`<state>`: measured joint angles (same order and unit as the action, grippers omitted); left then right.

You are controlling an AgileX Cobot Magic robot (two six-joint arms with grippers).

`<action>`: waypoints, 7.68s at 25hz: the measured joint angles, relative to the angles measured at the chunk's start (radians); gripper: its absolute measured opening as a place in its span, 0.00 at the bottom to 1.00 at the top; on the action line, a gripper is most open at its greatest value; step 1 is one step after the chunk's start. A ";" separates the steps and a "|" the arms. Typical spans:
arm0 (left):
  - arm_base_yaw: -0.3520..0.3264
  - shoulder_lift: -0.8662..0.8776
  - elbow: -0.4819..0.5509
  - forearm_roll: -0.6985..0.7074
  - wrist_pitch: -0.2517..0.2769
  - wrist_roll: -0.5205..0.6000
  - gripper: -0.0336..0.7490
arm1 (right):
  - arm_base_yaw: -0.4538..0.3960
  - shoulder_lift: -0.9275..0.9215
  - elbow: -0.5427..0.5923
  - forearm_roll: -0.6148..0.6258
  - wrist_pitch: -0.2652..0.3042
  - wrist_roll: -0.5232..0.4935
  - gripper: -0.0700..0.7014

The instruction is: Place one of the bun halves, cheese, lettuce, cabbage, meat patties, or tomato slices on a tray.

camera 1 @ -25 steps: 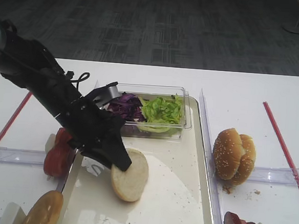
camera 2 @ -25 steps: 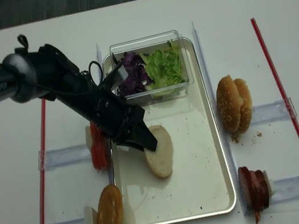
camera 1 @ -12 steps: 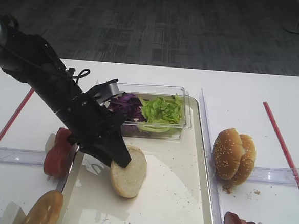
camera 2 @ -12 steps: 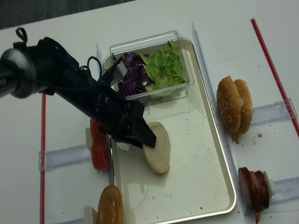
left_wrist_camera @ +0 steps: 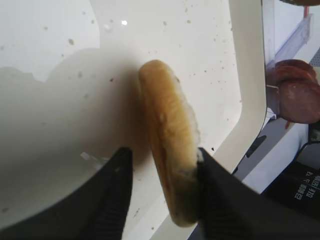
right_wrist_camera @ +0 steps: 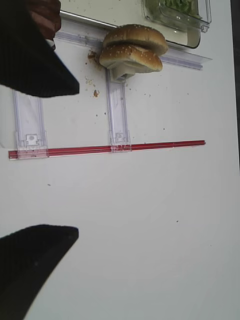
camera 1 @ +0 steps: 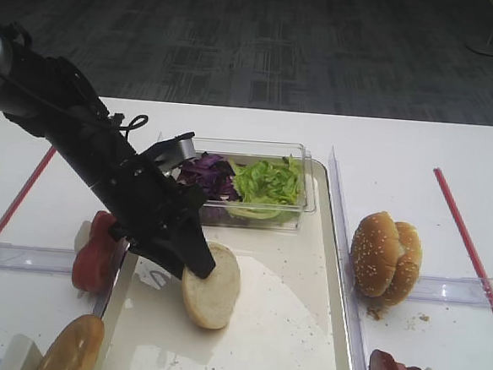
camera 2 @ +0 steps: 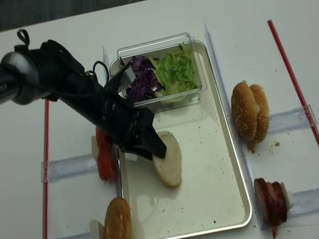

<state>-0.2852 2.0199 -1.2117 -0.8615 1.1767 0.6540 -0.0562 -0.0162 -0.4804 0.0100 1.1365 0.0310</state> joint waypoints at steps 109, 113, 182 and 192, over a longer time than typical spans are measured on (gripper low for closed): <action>0.261 -0.266 -0.235 0.818 0.043 -0.485 0.61 | 0.000 0.000 0.000 0.000 0.000 0.000 0.81; 0.261 -0.329 -0.235 0.817 0.047 -0.476 0.63 | 0.000 0.000 0.000 0.000 0.000 0.000 0.81; 0.261 -1.986 0.677 0.779 0.095 -0.524 0.64 | 0.000 0.000 0.000 0.000 0.000 0.000 0.81; 0.261 -1.990 0.712 0.798 0.030 -0.555 0.63 | 0.000 0.000 0.000 0.000 0.000 0.000 0.81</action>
<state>-0.0242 0.0295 -0.4992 -0.0639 1.2065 0.0993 -0.0562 -0.0162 -0.4804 0.0100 1.1365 0.0310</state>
